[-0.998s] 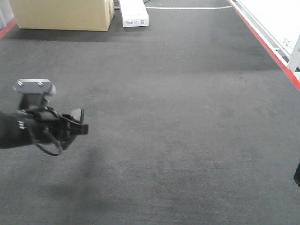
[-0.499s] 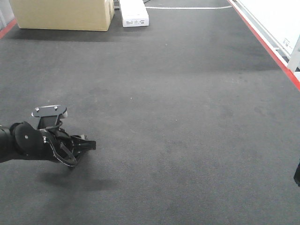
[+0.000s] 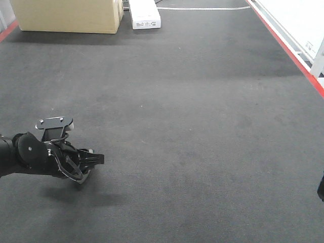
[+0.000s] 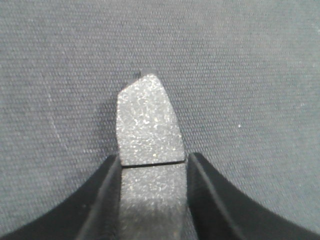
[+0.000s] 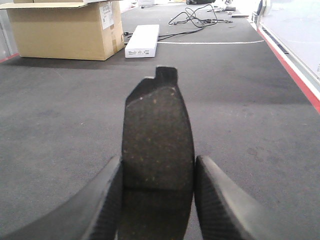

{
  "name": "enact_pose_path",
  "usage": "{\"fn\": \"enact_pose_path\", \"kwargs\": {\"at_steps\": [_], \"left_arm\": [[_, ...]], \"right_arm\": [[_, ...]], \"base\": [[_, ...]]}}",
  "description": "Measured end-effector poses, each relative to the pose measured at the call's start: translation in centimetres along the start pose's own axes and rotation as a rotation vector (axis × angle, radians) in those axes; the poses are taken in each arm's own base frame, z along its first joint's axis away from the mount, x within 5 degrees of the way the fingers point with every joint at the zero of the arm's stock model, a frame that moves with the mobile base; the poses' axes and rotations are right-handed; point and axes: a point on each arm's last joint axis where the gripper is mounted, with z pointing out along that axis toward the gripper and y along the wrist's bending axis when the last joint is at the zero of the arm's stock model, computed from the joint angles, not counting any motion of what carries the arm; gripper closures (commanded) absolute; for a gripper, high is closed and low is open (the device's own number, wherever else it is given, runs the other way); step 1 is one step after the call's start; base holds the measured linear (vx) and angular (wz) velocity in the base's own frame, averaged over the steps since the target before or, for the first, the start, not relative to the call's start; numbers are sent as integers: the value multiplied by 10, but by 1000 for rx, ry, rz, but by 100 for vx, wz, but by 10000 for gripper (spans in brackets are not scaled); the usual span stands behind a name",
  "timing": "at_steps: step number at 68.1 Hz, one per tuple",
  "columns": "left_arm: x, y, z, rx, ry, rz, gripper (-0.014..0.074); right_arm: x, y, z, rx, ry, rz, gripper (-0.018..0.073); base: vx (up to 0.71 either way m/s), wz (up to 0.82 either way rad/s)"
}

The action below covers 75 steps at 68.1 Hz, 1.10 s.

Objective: Move and align brake pads A on conveyor

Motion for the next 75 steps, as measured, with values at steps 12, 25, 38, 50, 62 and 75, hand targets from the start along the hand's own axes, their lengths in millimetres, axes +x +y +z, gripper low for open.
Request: {"fn": "enact_pose_path", "kwargs": {"at_steps": [12, 25, 38, 50, 62, 75], "left_arm": [[-4, -2, -8, 11, -24, -19, 180], [-13, -9, -43, 41, -112, 24, 276], [11, -3, -92, 50, -227, 82, 487], [48, 6, -138, 72, -328, 138, 605], [82, 13, -177, 120, -445, 161, 604], [117, 21, -206, 174, -586, 180, 604]], "right_arm": [[0, 0, 0, 0, 0, 0, 536], [0, 0, 0, 0, 0, 0, 536], [0, 0, 0, 0, 0, 0, 536], [0, 0, 0, 0, 0, 0, 536], [0, 0, 0, 0, 0, 0, 536], [0, 0, 0, 0, 0, 0, 536]], "base": [[0, 0], [0, 0], [0, 0], [0, 0], [0, 0], [0, 0]]}}
